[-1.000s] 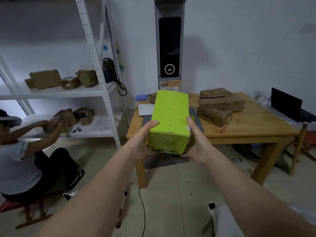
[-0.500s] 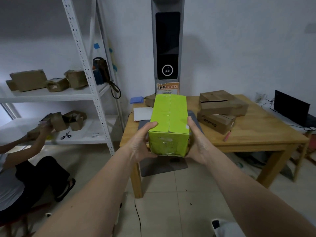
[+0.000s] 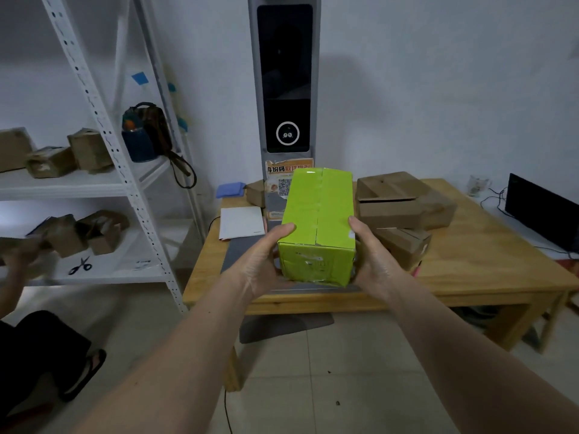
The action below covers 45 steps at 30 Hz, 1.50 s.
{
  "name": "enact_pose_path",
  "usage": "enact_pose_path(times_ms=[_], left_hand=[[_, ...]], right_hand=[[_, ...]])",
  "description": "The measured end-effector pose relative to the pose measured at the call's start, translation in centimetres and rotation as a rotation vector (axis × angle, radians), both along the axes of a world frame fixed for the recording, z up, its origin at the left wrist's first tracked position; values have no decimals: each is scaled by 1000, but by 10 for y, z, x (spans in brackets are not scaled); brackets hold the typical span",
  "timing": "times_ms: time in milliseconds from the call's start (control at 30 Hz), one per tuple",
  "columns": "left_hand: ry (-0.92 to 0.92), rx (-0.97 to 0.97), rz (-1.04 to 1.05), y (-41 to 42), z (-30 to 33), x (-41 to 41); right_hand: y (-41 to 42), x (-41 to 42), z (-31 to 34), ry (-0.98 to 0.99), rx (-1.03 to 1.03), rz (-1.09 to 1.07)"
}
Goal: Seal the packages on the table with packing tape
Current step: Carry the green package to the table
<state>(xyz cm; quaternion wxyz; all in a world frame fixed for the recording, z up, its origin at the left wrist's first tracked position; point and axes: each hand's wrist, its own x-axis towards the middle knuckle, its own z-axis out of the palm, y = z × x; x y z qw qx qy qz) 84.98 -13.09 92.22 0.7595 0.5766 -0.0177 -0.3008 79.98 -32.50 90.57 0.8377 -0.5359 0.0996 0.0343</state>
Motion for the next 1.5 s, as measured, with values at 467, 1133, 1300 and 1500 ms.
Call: enact_pose_path(times_ms=[467,1133,1300,1500], left_hand=[[-19,-30,-129,-56,-19,94],[-3,-9,-241,-106,-13,255],[-23,-74,-234,-132,-12,280],[-54,-66,-248,-181,-6,310]], right_hand=[[-57,73,-18,-75,8,18],[-98,221,-14,-205,-51,-57],[-125,243,-9,-232,-112,-61],[-168,271,-3,-213,-88,-66]])
